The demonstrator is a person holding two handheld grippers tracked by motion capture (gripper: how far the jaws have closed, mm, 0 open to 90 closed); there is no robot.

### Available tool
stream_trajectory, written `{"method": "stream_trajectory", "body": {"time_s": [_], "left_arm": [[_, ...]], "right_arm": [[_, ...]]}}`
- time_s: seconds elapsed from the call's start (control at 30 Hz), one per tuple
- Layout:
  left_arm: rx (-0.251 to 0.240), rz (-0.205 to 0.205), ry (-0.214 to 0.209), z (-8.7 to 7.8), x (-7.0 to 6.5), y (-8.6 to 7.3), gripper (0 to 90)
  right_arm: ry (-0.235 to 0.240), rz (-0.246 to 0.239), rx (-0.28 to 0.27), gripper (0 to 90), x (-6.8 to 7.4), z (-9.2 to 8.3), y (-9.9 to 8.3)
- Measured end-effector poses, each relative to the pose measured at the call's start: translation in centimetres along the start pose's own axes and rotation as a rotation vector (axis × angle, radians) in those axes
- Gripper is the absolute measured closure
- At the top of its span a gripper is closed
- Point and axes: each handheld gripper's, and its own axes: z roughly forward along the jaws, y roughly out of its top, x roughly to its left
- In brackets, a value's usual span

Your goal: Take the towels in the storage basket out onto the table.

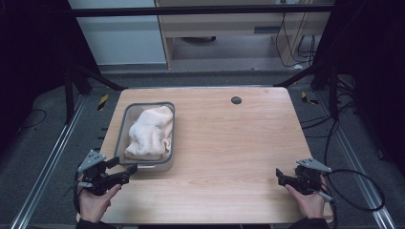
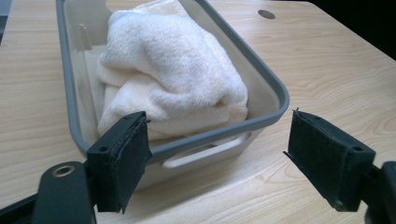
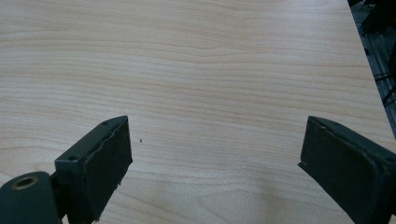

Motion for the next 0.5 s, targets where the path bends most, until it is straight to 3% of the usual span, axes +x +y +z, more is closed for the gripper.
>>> {"method": "stream_trajectory", "body": {"time_s": [0.5], "left_arm": [[-0.009,0.005,-0.002,0.5,0.6,3.8,19.6]], "right_arm": [[-0.004,-0.012,0.003,8.7,0.1,0.1,-0.1]]}}
